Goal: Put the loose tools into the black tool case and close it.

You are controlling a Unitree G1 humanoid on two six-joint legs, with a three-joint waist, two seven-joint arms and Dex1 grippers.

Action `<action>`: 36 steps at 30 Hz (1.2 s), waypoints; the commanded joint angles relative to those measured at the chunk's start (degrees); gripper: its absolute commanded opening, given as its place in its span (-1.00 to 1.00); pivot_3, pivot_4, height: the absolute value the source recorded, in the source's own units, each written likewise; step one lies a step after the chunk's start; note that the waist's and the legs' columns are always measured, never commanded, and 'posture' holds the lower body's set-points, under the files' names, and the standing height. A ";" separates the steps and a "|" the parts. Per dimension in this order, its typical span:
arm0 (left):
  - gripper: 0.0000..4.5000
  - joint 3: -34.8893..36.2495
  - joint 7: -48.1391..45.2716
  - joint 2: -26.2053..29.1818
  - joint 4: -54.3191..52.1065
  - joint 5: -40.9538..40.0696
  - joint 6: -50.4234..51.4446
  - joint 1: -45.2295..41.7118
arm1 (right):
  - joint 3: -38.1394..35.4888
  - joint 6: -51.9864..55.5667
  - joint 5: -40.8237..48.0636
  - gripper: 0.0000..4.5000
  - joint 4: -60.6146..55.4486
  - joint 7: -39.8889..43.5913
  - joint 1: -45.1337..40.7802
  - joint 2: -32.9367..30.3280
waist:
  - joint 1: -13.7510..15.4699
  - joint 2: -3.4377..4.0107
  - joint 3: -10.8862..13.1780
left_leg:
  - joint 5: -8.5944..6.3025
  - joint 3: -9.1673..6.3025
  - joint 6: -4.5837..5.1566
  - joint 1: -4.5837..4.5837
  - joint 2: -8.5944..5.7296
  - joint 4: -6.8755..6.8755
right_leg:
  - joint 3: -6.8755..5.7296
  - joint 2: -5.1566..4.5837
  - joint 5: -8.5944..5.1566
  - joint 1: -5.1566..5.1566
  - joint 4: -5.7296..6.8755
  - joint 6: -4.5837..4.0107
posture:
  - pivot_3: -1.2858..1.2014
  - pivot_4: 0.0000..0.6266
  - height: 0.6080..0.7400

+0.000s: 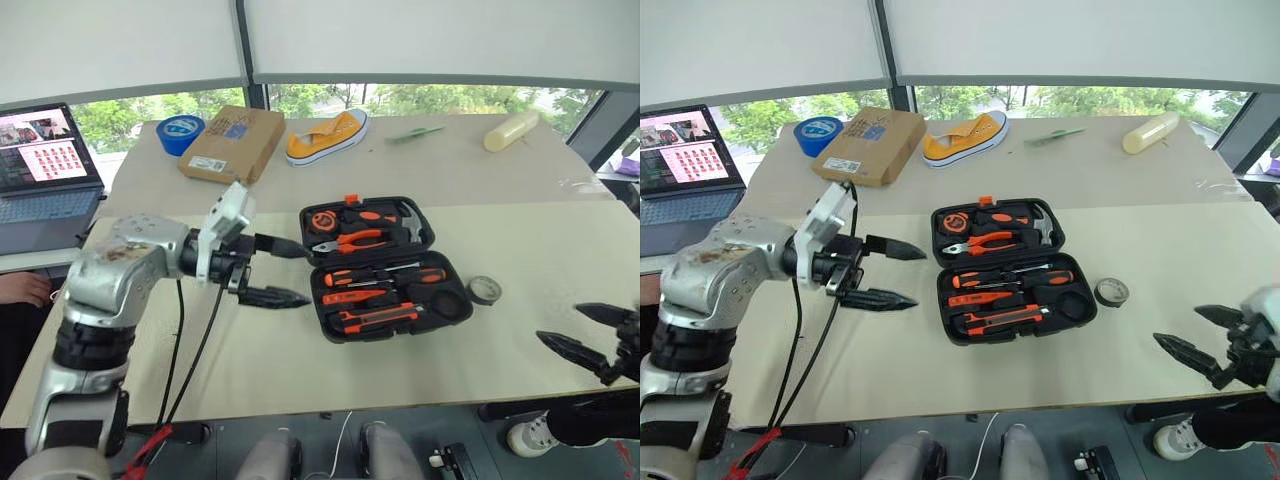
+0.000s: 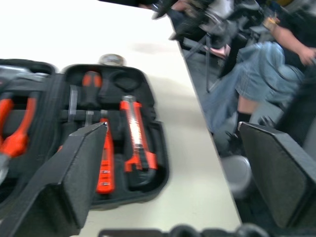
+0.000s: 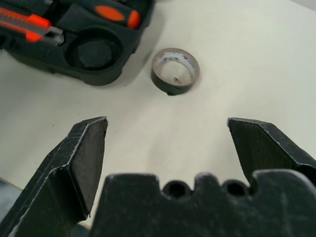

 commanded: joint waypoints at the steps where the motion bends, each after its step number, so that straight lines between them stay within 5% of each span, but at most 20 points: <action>1: 0.99 -1.70 0.79 0.34 -3.16 0.06 -4.15 0.70 | 9.91 -11.11 -6.43 1.00 7.13 5.67 -7.40 -4.11 | -0.02 0.00 0.02 | 0.05 0.01 -0.08 0.00 0.00 0.00 | -0.01 0.01 0.00 0.00 0.00 0.00 | 0.03 -0.52 0.92; 11: 0.99 -4.50 4.42 1.89 -4.88 1.96 -8.13 2.72 | 30.69 -27.91 -18.22 1.00 25.06 11.28 -30.35 -2.17 | -0.27 0.02 0.08 | 0.22 0.02 -0.37 -0.14 0.02 -0.05 | 0.01 0.03 0.01 -0.17 -0.03 -0.02 | 0.03 -0.52 0.92; 25: 1.00 -4.97 5.90 2.58 -5.20 1.66 -8.53 2.90 | 37.09 -34.52 -24.41 -0.97 40.19 9.44 -41.26 3.33 | -0.52 0.04 0.10 | 0.23 0.00 -0.40 -0.15 0.01 -0.06 | 0.01 0.02 0.02 -0.21 0.00 -0.04 | 0.03 -0.52 0.92; 36: 1.00 -6.18 5.78 2.57 -5.07 2.24 -9.77 2.75 | 28.96 -16.80 -10.47 -0.97 17.86 14.22 -37.11 -0.23 | -0.63 0.27 0.24 | 0.23 0.00 -0.39 -0.18 0.04 -0.06 | 0.04 0.05 0.02 -0.24 0.01 -0.04 | 0.03 -0.52 0.92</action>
